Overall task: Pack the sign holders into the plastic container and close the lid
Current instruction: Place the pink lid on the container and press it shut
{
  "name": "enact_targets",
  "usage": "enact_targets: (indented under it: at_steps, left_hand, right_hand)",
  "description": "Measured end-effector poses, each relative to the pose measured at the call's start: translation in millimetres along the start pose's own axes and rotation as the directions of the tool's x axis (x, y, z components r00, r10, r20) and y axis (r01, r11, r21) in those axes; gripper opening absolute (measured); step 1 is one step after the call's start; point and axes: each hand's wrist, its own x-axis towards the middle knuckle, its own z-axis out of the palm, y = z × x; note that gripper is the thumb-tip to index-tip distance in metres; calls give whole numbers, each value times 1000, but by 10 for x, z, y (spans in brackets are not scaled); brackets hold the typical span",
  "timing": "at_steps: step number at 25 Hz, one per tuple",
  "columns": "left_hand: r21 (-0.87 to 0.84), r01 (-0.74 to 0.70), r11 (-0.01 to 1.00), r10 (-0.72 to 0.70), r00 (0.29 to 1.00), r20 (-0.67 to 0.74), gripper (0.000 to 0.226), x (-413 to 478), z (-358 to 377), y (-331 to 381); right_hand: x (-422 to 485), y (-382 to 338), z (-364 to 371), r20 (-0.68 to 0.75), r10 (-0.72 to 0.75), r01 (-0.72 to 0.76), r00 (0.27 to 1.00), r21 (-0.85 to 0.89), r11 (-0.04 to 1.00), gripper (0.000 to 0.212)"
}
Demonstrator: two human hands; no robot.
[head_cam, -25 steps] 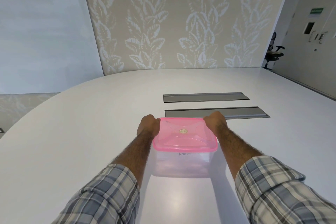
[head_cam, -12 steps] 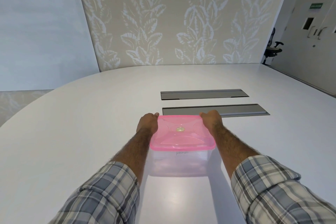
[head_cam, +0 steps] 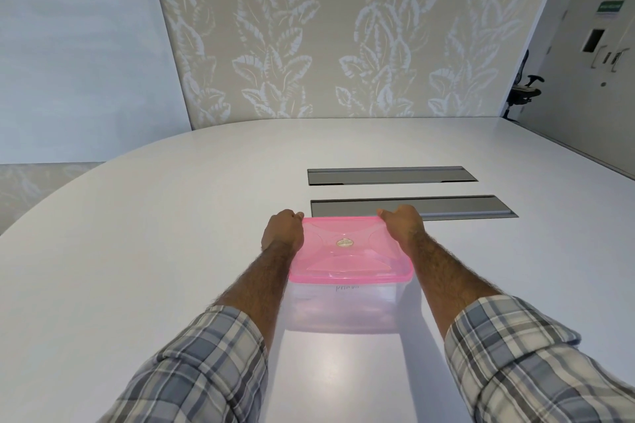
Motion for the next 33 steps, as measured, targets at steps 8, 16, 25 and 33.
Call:
enact_targets:
  at_steps: [8,16,25,33]
  left_hand:
    - [168,-113,979,126,989,-74,31,-131,-18,81]
    - [130,-25,991,28,999,-21,35,-181,2,54]
    - [140,-4,990,6,1000,-14,34,-173,20,63]
    - [155,-3,988,10,999,-42,35,-186,34,56]
  right_hand:
    - [-137,-111,64,-32,-55,37,998,-419,907,51]
    - [-110,-107,25,105,-169,194,980,-696,692,36]
    - [0,-48,-17,174,-125,211,977,-677,705,31]
    - [-91,-41,11,4,-79,68,997,-539,839,48]
